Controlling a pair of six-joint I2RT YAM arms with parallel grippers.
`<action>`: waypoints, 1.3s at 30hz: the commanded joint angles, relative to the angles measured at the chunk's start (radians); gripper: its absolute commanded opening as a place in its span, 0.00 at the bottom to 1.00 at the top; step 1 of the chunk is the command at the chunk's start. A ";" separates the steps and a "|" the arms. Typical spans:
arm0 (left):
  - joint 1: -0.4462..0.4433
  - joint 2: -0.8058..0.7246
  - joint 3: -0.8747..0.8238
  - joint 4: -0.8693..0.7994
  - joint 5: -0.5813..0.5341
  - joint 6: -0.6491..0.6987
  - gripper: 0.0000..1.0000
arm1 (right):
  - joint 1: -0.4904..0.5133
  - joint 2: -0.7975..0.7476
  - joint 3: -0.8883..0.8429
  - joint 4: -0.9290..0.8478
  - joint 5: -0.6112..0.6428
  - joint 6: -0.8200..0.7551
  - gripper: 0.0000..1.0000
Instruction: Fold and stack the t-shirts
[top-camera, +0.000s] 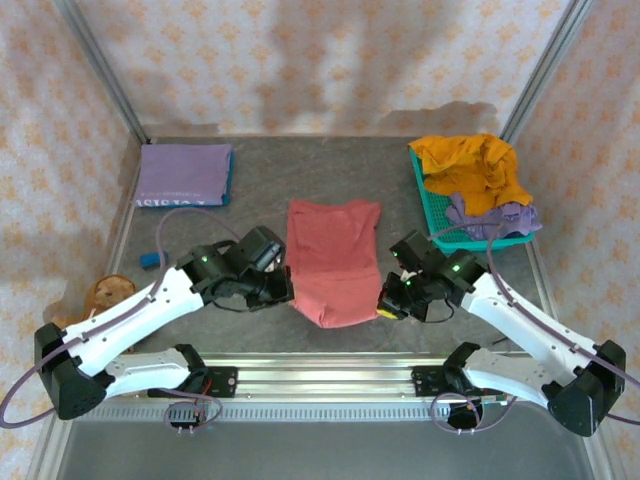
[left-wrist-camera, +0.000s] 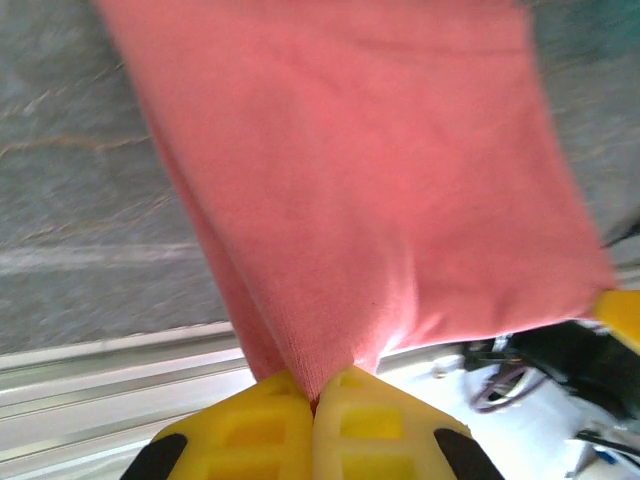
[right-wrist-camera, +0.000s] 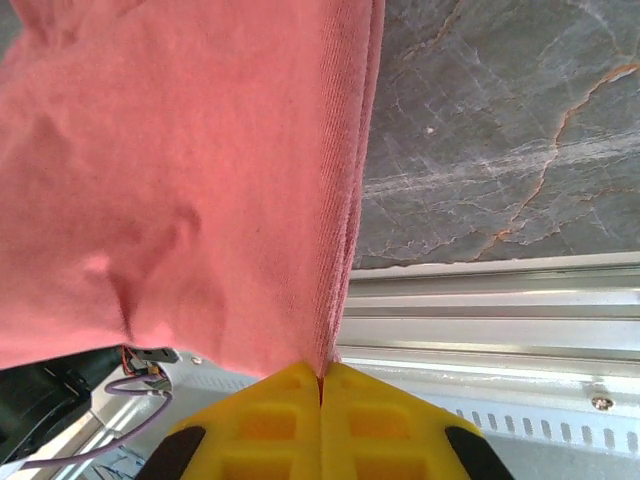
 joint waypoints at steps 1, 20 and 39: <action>0.002 0.028 0.131 -0.129 -0.053 0.050 0.00 | 0.005 -0.015 0.059 -0.097 0.051 0.017 0.00; -0.008 -0.169 -0.035 -0.075 -0.021 -0.098 0.00 | 0.006 -0.184 0.034 -0.087 0.047 0.138 0.00; 0.225 0.070 0.077 -0.091 0.133 0.168 0.00 | -0.171 -0.056 0.074 0.028 0.072 0.033 0.00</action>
